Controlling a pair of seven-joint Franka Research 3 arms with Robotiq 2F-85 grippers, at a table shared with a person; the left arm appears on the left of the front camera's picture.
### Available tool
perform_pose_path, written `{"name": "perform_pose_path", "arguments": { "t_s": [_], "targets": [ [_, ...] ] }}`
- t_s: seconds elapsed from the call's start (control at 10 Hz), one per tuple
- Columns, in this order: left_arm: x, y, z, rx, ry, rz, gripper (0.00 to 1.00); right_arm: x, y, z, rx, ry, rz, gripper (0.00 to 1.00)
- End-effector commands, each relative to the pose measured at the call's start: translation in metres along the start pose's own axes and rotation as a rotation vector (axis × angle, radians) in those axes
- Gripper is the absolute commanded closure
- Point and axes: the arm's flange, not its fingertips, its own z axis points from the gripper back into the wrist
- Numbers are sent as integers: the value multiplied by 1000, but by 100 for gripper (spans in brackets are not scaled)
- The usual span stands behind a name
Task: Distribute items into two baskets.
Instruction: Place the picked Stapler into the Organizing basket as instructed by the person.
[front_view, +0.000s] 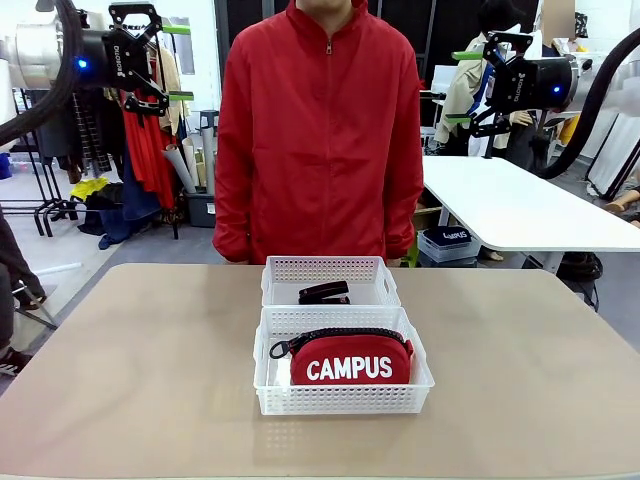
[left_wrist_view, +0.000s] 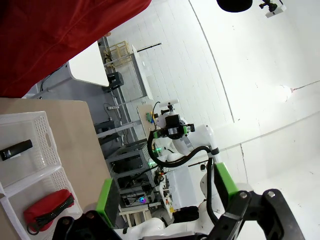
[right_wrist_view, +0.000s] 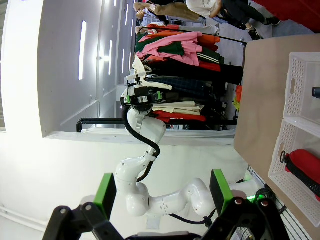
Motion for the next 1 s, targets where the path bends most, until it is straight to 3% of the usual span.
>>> {"name": "perform_pose_path", "arguments": {
  "t_s": [0.0,0.9],
  "targets": [
    [0,-1,1,-7,-4,3,0,-1,4,-1,8,0,-11,0],
    [0,-1,1,-7,-4,3,0,-1,4,-1,8,0,-11,0]
  ]
}}
